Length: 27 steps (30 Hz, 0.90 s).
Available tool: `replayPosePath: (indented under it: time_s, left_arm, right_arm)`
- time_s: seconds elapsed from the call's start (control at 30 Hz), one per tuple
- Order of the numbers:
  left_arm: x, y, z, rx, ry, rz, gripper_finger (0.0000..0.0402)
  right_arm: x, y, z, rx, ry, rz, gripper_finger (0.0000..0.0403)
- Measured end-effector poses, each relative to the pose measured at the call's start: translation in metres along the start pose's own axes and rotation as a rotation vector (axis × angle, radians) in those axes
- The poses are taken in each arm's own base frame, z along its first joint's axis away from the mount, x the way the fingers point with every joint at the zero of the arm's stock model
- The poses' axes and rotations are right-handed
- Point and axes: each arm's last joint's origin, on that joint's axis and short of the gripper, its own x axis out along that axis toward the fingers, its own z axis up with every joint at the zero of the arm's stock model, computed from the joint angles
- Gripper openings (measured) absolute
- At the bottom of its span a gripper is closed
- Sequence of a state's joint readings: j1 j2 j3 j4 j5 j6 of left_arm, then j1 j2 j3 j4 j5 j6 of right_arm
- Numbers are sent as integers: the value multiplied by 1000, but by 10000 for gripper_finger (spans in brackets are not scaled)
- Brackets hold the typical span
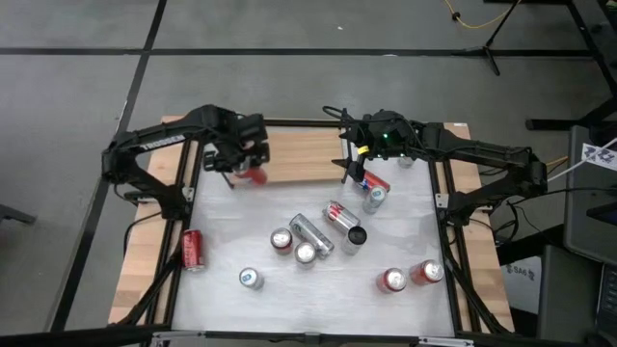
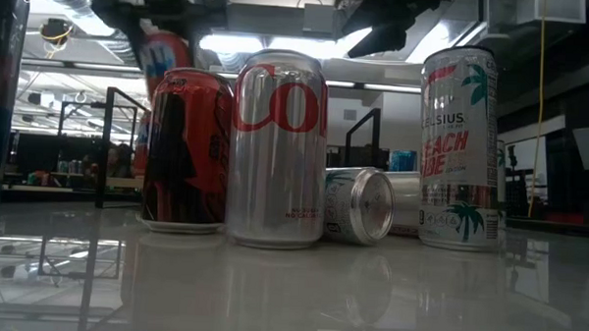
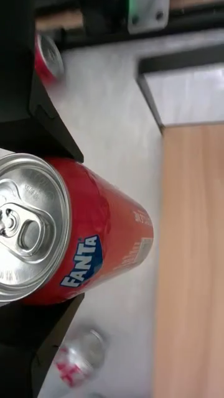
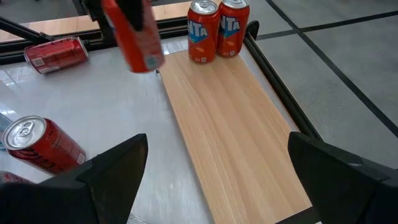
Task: Place canned beverage on shelf
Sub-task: Put the red soda can on the shelf aligned with the other red soda cans
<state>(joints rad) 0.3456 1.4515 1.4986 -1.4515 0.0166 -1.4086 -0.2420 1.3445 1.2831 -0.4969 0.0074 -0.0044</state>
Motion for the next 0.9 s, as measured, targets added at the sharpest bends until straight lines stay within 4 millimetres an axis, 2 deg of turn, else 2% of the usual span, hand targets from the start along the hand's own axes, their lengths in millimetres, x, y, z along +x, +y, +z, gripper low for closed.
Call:
replayPosePath:
  time_s: [0.27,0.67,0.9]
  left_arm:
    - [27,-27,32,-12,-2,-51,291]
    - [78,-43,68,-33,77,74,291]
    - [83,-44,73,-24,91,82,297]
  right_arm:
    - [0,0,0,0,1,0,379]
    - [0,0,-1,0,9,1,379]
    - [0,0,-1,0,9,0,379]
